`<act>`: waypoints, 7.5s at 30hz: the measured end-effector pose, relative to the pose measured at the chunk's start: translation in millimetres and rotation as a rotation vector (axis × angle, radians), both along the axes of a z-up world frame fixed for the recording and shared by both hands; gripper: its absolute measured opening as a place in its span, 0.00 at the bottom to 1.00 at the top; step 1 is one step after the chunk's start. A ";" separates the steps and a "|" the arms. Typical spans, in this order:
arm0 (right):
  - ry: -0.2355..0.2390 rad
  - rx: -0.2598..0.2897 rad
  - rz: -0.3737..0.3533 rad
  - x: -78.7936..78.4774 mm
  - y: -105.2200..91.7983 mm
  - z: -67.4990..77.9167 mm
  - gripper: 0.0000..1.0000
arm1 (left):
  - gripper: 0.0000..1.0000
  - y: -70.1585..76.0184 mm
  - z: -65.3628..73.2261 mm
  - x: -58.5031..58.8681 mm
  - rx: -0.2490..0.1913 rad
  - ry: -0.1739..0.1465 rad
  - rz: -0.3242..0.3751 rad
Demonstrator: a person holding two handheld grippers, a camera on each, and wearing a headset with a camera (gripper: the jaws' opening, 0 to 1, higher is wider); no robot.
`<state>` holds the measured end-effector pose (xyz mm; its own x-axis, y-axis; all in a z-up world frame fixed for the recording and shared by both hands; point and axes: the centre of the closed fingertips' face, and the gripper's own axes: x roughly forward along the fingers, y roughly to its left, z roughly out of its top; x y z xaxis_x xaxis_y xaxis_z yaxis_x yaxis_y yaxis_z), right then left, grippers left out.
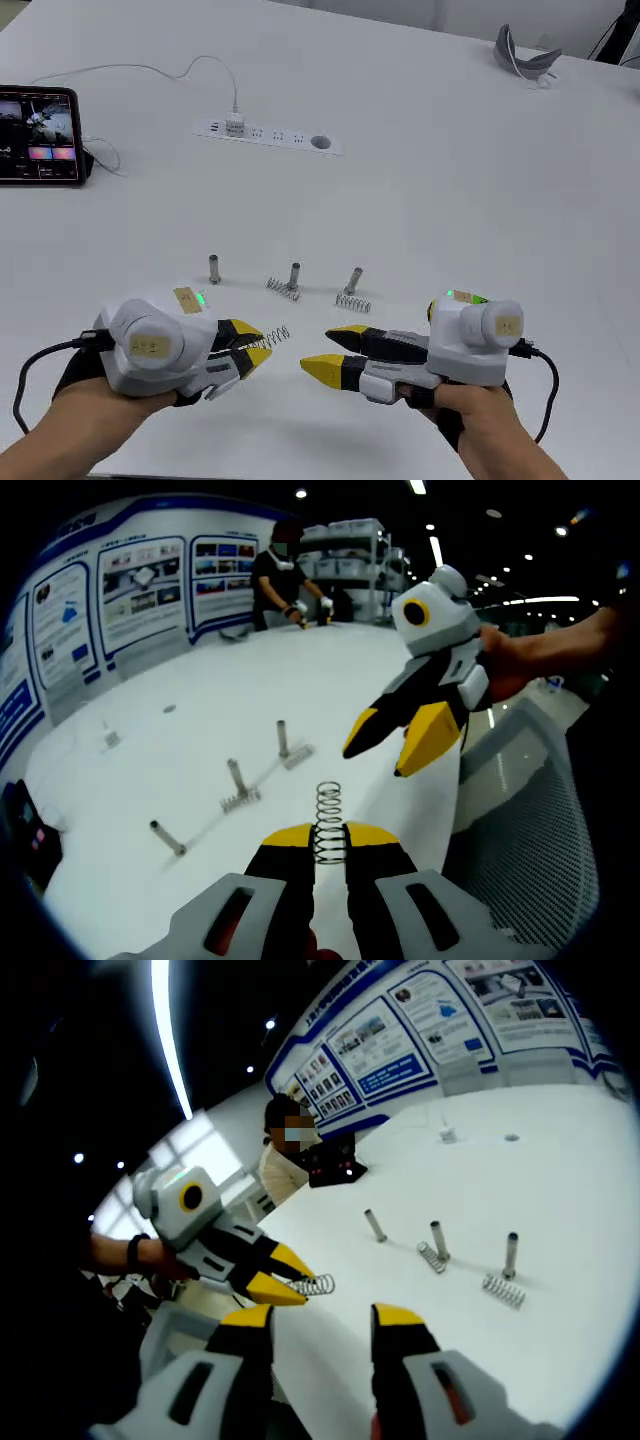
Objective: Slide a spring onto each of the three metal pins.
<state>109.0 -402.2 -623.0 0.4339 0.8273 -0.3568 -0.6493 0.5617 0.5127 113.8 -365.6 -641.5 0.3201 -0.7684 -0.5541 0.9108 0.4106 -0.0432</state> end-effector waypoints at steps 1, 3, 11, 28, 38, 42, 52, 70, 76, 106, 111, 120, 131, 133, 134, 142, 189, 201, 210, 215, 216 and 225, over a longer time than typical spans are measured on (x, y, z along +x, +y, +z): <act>0.005 0.017 -0.002 -0.2 1.1 1.4 0.37 | 0.10 -2.2 0.7 -2.3 0.000 -0.002 -0.007; 0.010 0.034 -0.003 -0.3 2.0 2.3 0.35 | 0.10 -5.5 1.5 -5.8 0.002 -0.006 -0.020; 0.030 0.055 0.009 -5.0 4.0 -1.8 0.30 | 0.10 -18.6 7.3 -18.6 0.004 -0.028 -0.074; 0.078 0.137 0.006 -12.4 7.1 2.6 0.15 | 0.10 -28.7 10.1 -26.8 0.011 -0.041 -0.136; 0.043 0.133 0.000 -2.8 7.8 16.5 0.13 | 0.09 -30.1 18.0 -18.0 0.008 -0.059 -0.145; -0.012 0.081 0.018 1.4 6.0 28.8 0.13 | 0.09 -33.9 26.5 -12.9 -0.011 -0.066 -0.144; -0.150 -0.193 0.216 -2.9 2.8 45.1 0.12 | 0.09 -44.9 41.8 -11.9 -0.026 -0.091 -0.196; -0.264 -0.506 0.625 -15.3 10.3 50.3 0.12 | 0.09 -45.1 54.6 -18.3 -0.061 -0.106 -0.220; -0.294 -0.573 0.734 -20.2 13.9 50.7 0.12 | 0.09 -45.8 58.1 -21.4 -0.079 -0.101 -0.228; -0.319 -0.504 0.776 -3.0 25.9 44.5 0.12 | 0.18 19.7 36.6 -0.1 -0.115 -0.079 0.021; -0.316 -0.514 0.768 4.7 21.6 42.4 0.12 | 0.24 42.3 34.8 11.3 -0.108 -0.076 0.093; -0.313 -0.574 0.769 16.8 21.6 27.2 0.12 | 0.32 84.1 21.8 25.5 -0.068 -0.049 0.232; -0.299 -0.599 0.788 31.2 35.6 12.3 0.12 | 0.40 123.5 -2.9 19.3 -0.038 0.020 0.341; -0.296 -0.598 0.787 33.5 39.3 11.5 0.12 | 0.43 128.1 -4.2 18.4 -0.035 0.025 0.349; -0.295 -0.599 0.789 35.9 41.6 10.2 0.12 | 0.44 131.8 -4.6 18.4 -0.036 0.027 0.358; -0.300 -0.607 0.812 48.8 55.2 11.0 0.12 | 0.51 152.9 -3.1 21.6 -0.045 0.037 0.432; -0.301 -0.770 0.832 142.0 102.5 -28.8 0.12 | 0.61 206.5 11.4 19.5 -0.068 0.011 0.585; -0.301 -0.790 0.847 150.8 105.6 -31.1 0.12 | 0.61 202.5 10.1 12.5 -0.066 0.025 0.581; -0.299 -0.803 0.886 148.6 112.5 -35.4 0.12 | 0.60 201.8 9.9 12.0 -0.067 0.028 0.578; -0.299 -0.812 0.906 147.1 116.1 -38.9 0.12 | 0.60 201.7 9.8 11.8 -0.069 0.030 0.578; -0.301 -0.816 0.911 146.9 117.2 -40.1 0.12 | 0.60 201.5 9.7 11.8 -0.068 0.031 0.578; -0.309 -0.857 0.950 144.8 120.9 -50.8 0.12 | 0.59 197.6 9.0 11.5 -0.072 0.034 0.568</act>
